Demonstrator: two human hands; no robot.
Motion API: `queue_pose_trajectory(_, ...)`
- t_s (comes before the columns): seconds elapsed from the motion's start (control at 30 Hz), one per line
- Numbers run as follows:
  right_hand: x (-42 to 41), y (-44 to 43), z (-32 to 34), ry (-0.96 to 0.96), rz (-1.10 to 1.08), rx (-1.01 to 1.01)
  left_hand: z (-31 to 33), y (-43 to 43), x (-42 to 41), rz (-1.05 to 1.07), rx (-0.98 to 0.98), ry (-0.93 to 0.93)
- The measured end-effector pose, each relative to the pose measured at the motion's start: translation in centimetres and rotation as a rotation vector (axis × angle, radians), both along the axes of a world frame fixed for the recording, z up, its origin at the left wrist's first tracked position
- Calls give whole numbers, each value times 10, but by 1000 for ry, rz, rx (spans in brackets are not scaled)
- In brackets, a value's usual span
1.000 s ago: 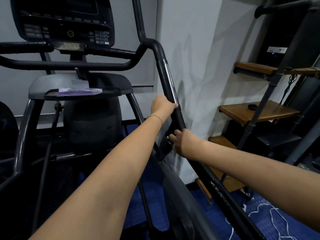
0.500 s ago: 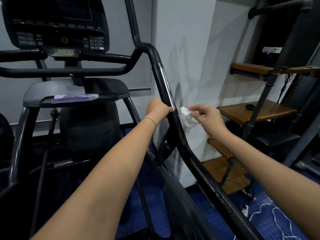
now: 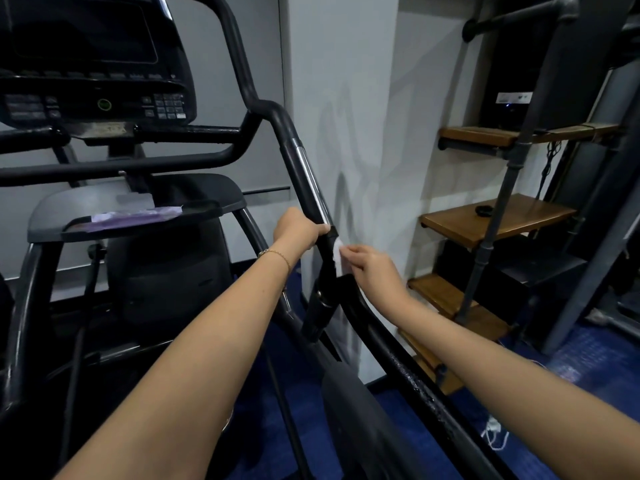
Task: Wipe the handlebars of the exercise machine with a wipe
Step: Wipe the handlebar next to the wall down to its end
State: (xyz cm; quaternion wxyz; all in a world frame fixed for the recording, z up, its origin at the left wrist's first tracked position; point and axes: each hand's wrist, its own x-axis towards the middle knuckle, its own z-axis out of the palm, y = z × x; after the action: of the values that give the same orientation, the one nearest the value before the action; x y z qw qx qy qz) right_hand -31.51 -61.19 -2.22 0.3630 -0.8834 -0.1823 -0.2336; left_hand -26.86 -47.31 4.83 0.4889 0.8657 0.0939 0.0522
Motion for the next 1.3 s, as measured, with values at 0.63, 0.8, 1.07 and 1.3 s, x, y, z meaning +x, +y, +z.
queue_pose_trajectory(0.63, 0, -24, 14, 446, -16, -1, -2, 0, 0, 12, -48, -22)
queue_pose_trajectory(0.8, -11, -10, 12, 284, -57, -92, -6, -1, -5, -1, -29, -71)
queue_pose_trajectory(1.07, -47, -16, 17, 437, -76, -164, -47, -4, -28, -80, -240, 3)
queue_pose_trajectory(1.3, -75, -23, 21, 474, -90, -280, -77, -29, -72, -89, -148, 42)
